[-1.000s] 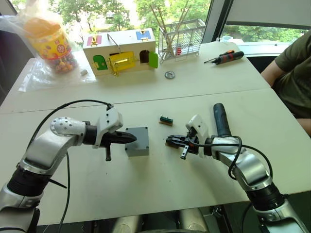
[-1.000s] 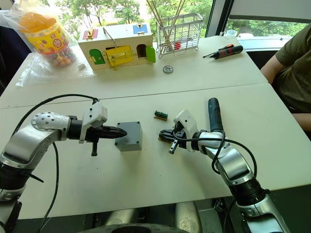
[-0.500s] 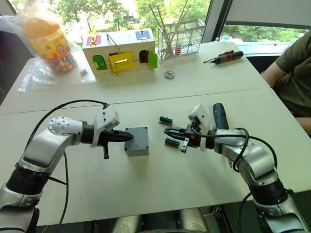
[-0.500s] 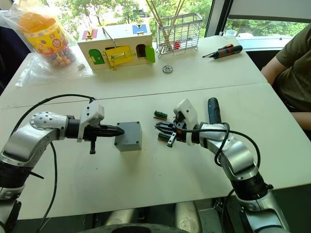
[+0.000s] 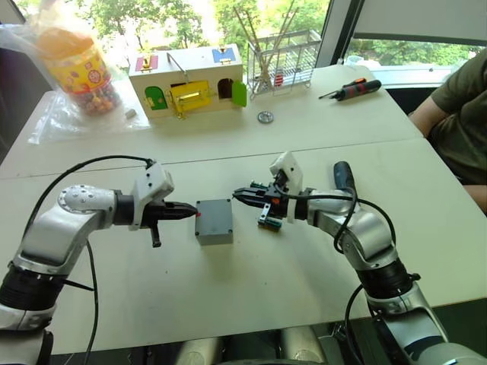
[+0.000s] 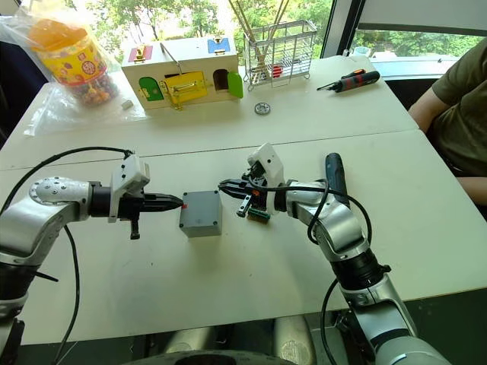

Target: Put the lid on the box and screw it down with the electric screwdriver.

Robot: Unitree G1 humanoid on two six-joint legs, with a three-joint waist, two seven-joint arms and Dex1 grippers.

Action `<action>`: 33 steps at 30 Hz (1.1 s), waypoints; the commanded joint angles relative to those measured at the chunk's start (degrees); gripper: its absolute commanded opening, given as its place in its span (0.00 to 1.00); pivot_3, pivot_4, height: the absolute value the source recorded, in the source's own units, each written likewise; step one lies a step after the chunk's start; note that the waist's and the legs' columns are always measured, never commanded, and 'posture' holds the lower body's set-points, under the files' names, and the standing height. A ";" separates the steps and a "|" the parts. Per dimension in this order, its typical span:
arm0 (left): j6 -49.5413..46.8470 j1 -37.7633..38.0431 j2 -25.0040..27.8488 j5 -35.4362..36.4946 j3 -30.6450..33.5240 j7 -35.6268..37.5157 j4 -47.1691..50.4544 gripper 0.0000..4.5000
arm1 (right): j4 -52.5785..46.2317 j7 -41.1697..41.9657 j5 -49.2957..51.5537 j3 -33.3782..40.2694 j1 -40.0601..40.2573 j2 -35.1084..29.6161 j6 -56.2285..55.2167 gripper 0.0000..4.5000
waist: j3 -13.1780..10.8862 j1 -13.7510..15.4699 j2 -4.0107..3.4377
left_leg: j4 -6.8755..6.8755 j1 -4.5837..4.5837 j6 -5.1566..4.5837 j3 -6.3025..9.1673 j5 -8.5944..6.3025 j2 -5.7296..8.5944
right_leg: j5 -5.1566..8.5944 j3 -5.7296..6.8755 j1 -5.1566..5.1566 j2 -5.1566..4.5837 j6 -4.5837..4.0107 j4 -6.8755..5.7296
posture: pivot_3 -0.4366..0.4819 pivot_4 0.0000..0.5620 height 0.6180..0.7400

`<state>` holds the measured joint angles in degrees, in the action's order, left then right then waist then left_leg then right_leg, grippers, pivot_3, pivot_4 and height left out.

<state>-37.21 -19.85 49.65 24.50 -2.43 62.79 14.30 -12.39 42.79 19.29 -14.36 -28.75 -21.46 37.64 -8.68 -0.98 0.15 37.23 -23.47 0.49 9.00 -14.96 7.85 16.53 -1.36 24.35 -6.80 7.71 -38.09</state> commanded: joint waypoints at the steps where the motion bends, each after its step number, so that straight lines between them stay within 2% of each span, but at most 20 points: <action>1: -0.05 0.10 -0.02 1.08 1.71 -0.76 1.97 0.00 | -0.73 0.34 -0.08 -0.20 -1.71 0.93 -1.51 0.01 | 0.00 -0.01 0.00 | 0.01 0.00 0.00 0.00 0.00 0.00 | 0.00 0.00 0.00 0.00 0.00 0.00 | 0.48 0.27 1.00; 33: 0.10 0.00 -0.99 0.91 0.82 -1.76 2.18 0.00 | 3.73 0.97 -3.60 -2.95 -1.13 2.16 -3.89 0.01 | 0.00 -0.05 0.00 | 0.00 0.00 0.00 0.00 0.00 0.00 | 0.00 0.00 0.00 0.00 0.00 0.00 | 0.48 0.27 1.00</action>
<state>-37.25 -19.11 48.57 24.49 -2.51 61.09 14.85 -8.20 43.62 15.86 -17.14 -29.32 -19.87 34.48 -8.68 -1.03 0.15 37.23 -23.47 0.49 9.01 -14.96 7.85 16.53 -1.36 24.35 -6.80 7.71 -38.09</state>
